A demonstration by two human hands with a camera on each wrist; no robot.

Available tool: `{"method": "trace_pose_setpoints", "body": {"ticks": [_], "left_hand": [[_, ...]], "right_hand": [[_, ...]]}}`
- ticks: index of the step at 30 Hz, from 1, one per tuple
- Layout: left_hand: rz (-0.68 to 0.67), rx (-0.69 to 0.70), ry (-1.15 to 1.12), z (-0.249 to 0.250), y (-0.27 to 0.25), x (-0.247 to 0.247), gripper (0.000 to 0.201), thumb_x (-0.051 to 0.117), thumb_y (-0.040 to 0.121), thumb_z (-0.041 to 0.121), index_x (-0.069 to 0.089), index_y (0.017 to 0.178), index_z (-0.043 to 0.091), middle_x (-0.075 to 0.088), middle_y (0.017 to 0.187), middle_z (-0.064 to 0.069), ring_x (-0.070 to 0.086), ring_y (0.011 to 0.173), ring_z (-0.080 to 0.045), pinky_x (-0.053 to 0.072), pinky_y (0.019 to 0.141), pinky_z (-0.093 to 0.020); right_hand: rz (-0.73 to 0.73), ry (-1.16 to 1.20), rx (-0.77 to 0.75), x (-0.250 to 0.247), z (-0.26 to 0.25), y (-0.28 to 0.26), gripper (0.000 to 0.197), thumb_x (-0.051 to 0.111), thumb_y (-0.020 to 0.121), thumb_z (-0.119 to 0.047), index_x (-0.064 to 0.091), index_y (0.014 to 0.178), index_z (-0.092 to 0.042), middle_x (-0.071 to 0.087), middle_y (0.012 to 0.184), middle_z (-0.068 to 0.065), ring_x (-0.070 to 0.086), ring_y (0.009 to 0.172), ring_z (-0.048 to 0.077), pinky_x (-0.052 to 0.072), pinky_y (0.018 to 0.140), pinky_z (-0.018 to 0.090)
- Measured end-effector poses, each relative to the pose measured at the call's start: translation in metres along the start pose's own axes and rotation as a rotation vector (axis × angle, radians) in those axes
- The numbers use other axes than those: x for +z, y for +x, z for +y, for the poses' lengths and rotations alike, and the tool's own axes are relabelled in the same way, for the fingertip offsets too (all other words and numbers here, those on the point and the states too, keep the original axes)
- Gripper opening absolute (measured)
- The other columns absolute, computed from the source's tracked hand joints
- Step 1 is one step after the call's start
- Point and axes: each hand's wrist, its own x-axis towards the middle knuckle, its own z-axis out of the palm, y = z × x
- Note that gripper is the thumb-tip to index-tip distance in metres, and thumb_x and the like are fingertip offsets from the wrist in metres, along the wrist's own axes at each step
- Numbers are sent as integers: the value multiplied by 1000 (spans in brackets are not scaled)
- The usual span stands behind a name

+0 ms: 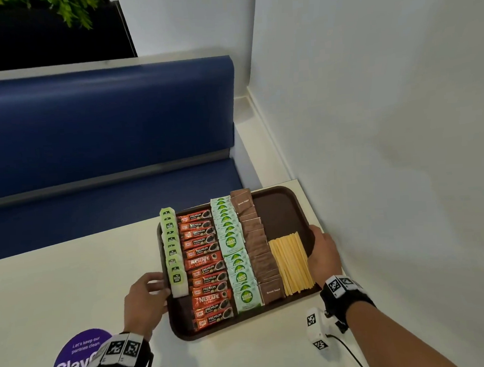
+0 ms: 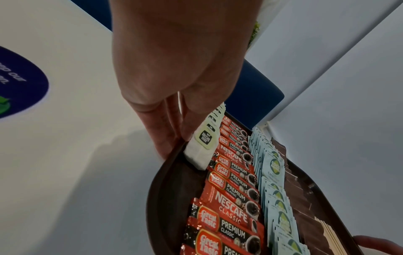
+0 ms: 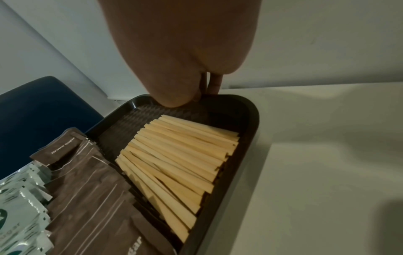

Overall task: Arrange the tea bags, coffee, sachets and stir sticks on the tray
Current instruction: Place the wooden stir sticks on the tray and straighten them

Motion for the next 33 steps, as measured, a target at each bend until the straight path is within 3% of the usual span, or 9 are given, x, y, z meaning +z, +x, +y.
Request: {"method": "trace_pose_setpoints", "body": {"ticks": [5, 19, 28, 33], "left_hand": [[-23, -10, -2, 12, 0, 14, 28, 63, 98, -12, 69, 106, 14, 76, 103, -13, 75, 92, -35, 62, 69, -39], [-41, -18, -29, 17, -4, 19, 26, 66, 98, -12, 69, 111, 10, 78, 101, -17, 77, 89, -35, 64, 70, -42], [-58, -16, -32, 16, -8, 21, 26, 67, 97, -12, 69, 109, 10, 78, 98, -17, 78, 87, -33, 64, 64, -38], [-73, -10, -16, 16, -6, 19, 26, 68, 96, -13, 69, 109, 11, 78, 100, -17, 79, 87, -34, 66, 70, -44]], "right_hand": [[-6, 17, 31, -6, 7, 12, 88, 64, 91, 16, 34, 164, -22, 50, 151, 14, 50, 140, 33, 53, 112, 48], [39, 14, 17, -9, 13, 14, 87, 62, 90, 18, 35, 162, -22, 51, 148, 14, 50, 140, 33, 53, 112, 49], [61, -31, 12, -11, 15, 14, 87, 66, 90, 15, 36, 162, -22, 54, 147, 14, 54, 136, 34, 56, 107, 50], [68, -43, 8, -10, 15, 14, 87, 67, 90, 14, 35, 162, -22, 53, 150, 14, 54, 138, 33, 56, 108, 48]]}}
